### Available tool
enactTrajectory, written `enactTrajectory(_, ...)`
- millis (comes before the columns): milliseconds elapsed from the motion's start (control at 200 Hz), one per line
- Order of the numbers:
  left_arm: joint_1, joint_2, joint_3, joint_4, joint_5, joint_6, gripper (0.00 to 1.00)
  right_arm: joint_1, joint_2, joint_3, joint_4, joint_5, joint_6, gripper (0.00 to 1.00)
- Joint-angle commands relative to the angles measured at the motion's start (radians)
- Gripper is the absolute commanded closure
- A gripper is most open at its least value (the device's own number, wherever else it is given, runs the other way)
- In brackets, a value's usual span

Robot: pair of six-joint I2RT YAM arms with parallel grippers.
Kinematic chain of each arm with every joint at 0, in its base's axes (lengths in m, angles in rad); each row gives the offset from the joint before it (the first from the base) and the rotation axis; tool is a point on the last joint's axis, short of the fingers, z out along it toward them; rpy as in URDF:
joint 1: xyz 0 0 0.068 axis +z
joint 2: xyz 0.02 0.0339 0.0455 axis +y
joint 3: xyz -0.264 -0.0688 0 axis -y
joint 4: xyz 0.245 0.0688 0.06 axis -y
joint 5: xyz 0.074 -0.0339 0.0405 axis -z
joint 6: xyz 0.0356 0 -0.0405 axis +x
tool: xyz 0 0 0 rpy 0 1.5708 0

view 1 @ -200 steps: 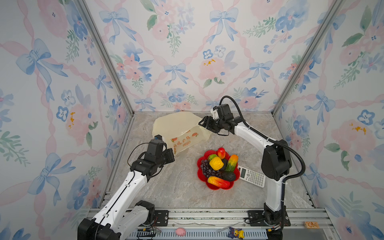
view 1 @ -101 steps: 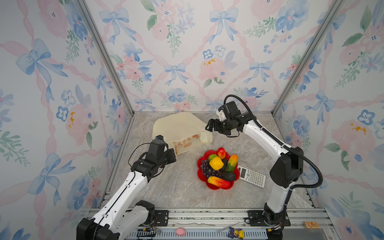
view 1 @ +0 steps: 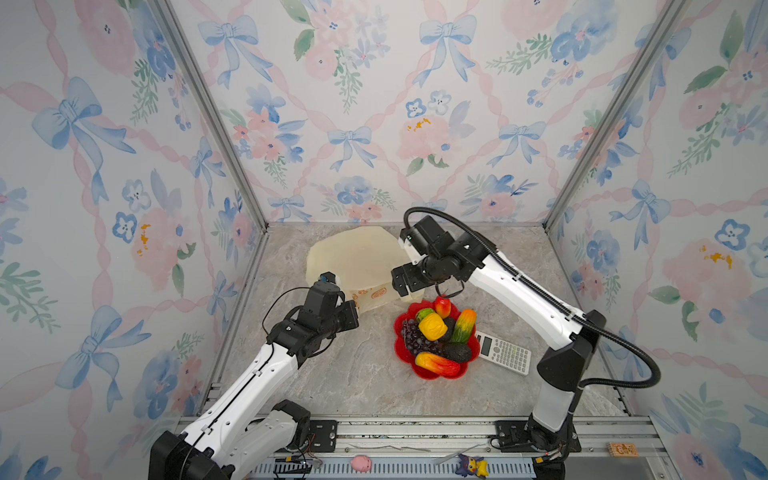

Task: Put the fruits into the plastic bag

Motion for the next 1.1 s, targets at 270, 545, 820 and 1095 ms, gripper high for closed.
enactTrajectory(270,-0.024,-0.067,-0.002,0.004,-0.038,-0.048,1.00,0.004,0.399,0.338,-0.290,0.345,0.016,0.07)
enactTrajectory(545,-0.027,-0.083,-0.008,-0.007,-0.045,-0.058,1.00,-0.023,0.492,0.399,-0.365,0.487,0.011,0.40)
enactTrajectory(820,-0.026,-0.077,0.010,-0.056,-0.086,-0.029,1.00,-0.115,0.339,0.306,-0.265,0.441,0.032,1.00)
enactTrajectory(1095,-0.028,-0.141,0.068,-0.168,-0.188,0.052,1.00,-0.289,0.147,0.176,0.114,-0.004,0.039,1.00)
